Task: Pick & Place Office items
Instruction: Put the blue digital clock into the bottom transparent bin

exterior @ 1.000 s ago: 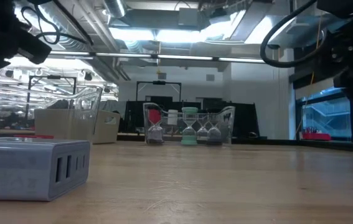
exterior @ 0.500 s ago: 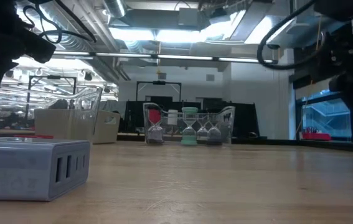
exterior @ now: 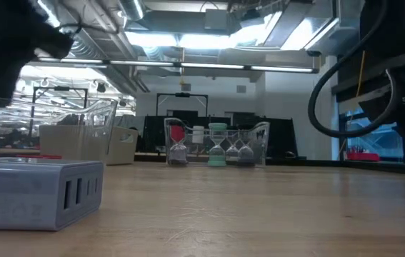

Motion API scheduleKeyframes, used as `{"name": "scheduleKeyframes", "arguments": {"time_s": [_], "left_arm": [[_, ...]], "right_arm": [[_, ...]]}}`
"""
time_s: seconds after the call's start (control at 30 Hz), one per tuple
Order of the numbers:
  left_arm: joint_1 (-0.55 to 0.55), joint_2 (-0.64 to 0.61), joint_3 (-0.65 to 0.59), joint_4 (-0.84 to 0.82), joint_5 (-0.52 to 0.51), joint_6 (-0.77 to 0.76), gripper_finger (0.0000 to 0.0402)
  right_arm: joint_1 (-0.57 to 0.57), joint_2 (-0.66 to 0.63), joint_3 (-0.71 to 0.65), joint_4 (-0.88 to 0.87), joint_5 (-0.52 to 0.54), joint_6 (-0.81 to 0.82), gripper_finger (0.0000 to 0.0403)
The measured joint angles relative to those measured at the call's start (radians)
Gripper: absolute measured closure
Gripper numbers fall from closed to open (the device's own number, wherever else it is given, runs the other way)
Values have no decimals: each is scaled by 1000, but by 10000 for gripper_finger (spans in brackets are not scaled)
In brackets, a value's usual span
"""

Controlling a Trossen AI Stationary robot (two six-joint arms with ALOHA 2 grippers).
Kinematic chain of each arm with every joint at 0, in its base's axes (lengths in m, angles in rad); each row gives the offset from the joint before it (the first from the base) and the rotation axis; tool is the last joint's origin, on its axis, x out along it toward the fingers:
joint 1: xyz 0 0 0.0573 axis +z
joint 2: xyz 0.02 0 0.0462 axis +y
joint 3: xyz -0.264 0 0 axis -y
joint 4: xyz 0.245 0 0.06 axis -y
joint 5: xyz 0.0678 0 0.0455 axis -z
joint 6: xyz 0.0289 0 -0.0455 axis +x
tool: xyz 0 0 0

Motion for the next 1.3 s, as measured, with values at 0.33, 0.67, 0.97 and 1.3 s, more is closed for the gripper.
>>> {"name": "scheduleKeyframes", "arguments": {"time_s": [0.33, 0.67, 0.97, 1.3], "left_arm": [[16, -9, 206, 12, -197, 86, 212], [-57, -9, 307, 251, -541, 196, 215], [-61, 21, 307, 371, -593, 330, 215], [-21, 90, 287, 398, -584, 374, 215]], "right_arm": [[1, 11, 0, 37, 65, -121, 101], [1, 10, 0, 74, 67, -127, 197], [0, 9, 2, 79, 53, -33, 252], [0, 11, 206, 76, 318, -39, 240]]}}
